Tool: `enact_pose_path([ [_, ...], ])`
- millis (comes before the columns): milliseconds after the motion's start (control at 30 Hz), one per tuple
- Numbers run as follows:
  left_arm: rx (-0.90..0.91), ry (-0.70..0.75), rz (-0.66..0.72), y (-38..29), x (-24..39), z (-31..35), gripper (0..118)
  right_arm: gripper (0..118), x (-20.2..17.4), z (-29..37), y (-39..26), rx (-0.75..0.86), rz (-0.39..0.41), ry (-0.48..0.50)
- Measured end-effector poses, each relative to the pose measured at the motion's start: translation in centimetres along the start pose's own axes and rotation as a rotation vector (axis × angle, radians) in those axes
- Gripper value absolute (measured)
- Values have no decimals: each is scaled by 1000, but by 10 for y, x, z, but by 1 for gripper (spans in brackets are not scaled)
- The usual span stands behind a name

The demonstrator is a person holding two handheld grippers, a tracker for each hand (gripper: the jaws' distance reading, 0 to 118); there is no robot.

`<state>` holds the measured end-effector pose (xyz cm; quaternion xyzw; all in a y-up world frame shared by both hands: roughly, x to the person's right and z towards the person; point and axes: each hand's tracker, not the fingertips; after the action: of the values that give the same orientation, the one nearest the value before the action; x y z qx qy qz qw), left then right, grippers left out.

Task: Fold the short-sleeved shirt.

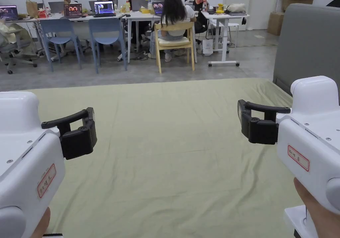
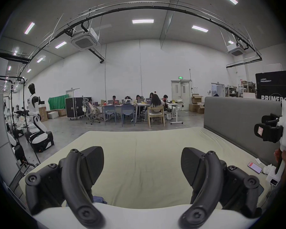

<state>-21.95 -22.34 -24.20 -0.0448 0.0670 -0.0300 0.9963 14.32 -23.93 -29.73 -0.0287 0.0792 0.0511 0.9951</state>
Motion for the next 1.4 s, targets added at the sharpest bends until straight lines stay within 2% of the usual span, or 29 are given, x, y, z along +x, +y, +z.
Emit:
enact_pose_path([
  [67,2,6,3,0,-1,0,103,106,0,0,0,2,-1,-3],
  [200,3,21,2,-1,-3,-1,111,107,1,-1,0,1,-8,-5],
  [1400,21,1,41,1,-6,2,111,115,2,-2,-1,-6,-14,-11],
])
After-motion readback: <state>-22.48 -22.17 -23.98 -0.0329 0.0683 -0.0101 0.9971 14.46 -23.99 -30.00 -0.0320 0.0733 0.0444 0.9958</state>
